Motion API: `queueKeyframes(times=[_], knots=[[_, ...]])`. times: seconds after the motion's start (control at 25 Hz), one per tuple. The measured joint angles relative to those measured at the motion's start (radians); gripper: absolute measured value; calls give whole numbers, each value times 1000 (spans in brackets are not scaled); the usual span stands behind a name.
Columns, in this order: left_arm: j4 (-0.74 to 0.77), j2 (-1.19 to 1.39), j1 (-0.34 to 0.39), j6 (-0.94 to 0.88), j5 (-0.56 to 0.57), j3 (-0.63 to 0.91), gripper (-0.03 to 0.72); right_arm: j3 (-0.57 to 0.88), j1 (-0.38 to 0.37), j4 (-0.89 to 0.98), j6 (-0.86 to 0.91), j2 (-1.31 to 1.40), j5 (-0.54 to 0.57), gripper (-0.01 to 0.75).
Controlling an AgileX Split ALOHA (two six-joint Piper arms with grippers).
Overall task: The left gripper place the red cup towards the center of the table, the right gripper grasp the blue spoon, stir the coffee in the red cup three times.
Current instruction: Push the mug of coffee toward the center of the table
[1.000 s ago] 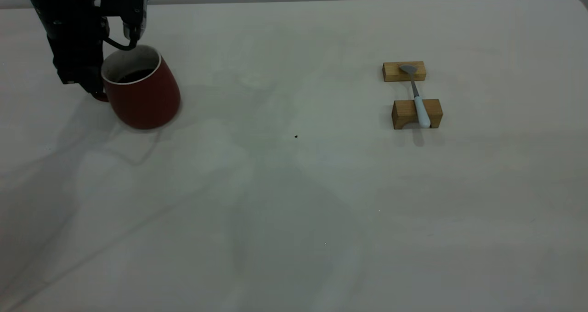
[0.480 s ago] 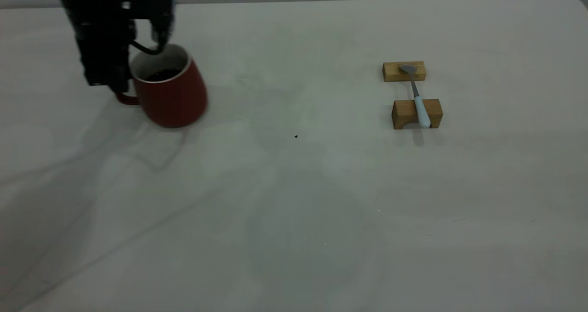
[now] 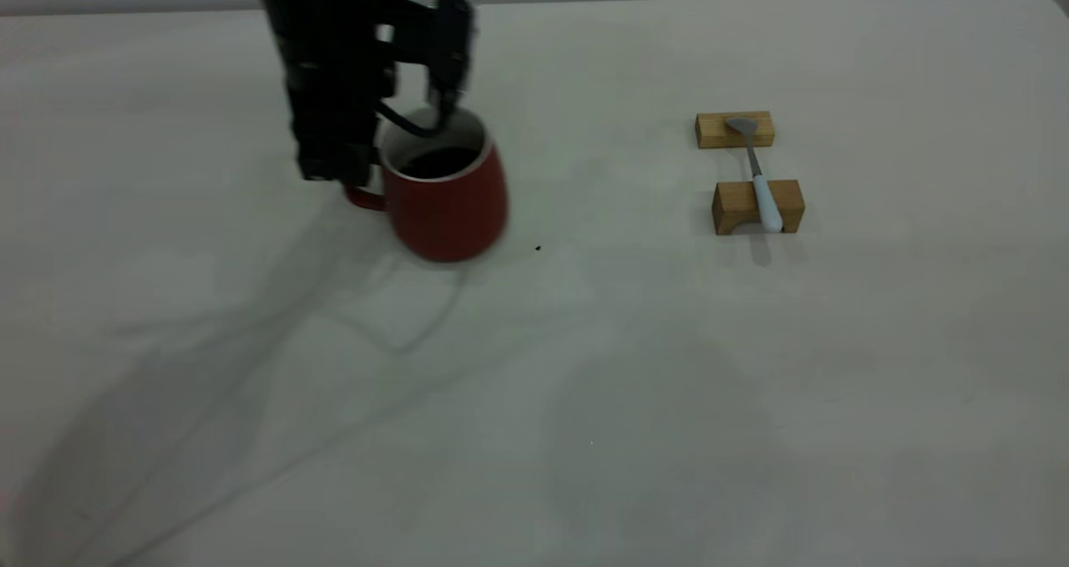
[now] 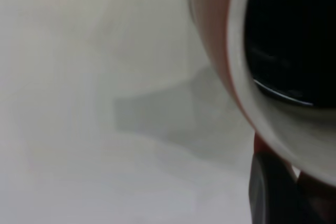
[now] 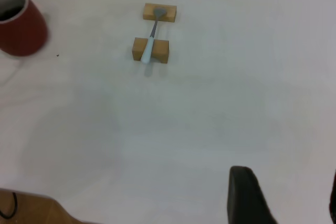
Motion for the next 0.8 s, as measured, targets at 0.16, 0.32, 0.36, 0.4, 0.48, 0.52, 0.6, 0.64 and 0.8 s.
queueKeyframes(times=[0.16,0.32,0.36,0.4,0.48,0.52,0.6,0.64,0.8], knots=[[-3,2,-35,-3,-1,0,210,0,0,0,0,0,0,420],[-3,2,-49,-20,-1,0,253,0,0,0,0,0,0,420],[-5,2,-52,-28,-1,0,280,0,0,0,0,0,0,420],[-7,2,-55,-37,-1,-1,320,0,0,0,0,0,0,420],[-7,2,-60,-46,6,-5,409,0,0,0,0,0,0,420],[-7,2,-61,-49,11,-5,460,0,0,0,0,0,0,420],[-8,2,-65,-56,24,-5,555,0,0,0,0,0,0,420],[-8,2,-65,-61,34,-5,590,0,0,0,0,0,0,420],[-7,-24,-66,-126,67,-5,670,0,0,0,0,0,0,420]])
